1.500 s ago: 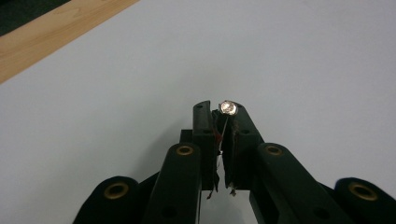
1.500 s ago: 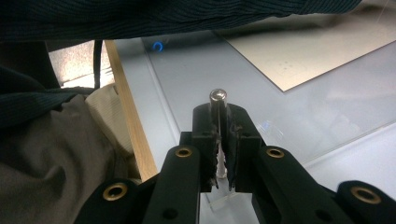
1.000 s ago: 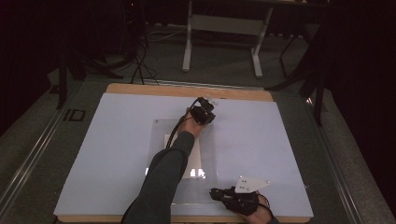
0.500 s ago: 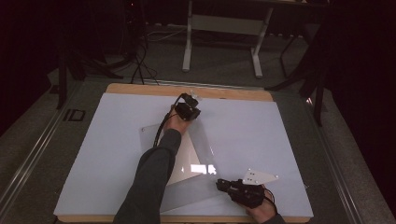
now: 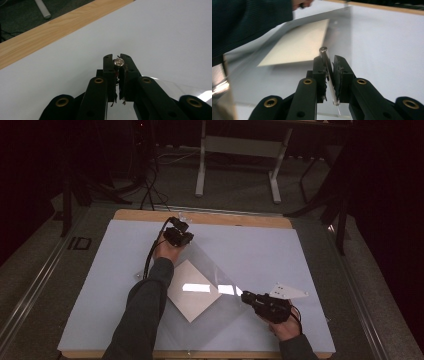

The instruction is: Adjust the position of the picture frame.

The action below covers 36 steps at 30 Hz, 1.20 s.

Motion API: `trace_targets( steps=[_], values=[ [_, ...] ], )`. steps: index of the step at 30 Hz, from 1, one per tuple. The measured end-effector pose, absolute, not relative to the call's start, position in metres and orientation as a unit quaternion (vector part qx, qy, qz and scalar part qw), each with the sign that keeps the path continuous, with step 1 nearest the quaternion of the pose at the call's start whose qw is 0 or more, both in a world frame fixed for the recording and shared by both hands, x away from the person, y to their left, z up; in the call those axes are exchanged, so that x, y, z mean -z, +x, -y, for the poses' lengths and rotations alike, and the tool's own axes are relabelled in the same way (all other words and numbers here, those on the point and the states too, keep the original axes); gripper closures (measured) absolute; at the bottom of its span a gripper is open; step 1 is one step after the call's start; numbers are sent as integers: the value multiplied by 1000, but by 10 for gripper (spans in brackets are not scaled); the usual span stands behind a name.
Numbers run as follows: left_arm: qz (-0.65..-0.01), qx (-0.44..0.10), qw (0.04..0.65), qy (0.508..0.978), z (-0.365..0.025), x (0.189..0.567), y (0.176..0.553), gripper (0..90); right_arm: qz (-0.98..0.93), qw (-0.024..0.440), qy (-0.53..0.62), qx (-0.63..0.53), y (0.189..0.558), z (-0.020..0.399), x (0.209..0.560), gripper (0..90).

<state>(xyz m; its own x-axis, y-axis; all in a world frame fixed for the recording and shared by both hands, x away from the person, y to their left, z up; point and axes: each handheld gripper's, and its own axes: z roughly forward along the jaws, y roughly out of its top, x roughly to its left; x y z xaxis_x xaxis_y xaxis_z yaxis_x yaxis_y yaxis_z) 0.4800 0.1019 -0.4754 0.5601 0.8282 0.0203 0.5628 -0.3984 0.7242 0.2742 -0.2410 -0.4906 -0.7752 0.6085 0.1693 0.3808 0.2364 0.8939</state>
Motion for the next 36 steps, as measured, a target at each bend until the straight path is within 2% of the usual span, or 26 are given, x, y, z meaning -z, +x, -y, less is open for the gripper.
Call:
trace_targets(
  steps=[10,17,36],
  values=[
    [-429,-194,337,815,-134,473,467,847,-772,134,345,-517,311,251,485,806],
    [-424,-189,340,818,-150,472,456,849,-768,129,361,-513,335,254,483,802],
    [-431,-192,337,815,-169,479,433,849,-761,144,411,-481,400,251,488,793]
  ],
)
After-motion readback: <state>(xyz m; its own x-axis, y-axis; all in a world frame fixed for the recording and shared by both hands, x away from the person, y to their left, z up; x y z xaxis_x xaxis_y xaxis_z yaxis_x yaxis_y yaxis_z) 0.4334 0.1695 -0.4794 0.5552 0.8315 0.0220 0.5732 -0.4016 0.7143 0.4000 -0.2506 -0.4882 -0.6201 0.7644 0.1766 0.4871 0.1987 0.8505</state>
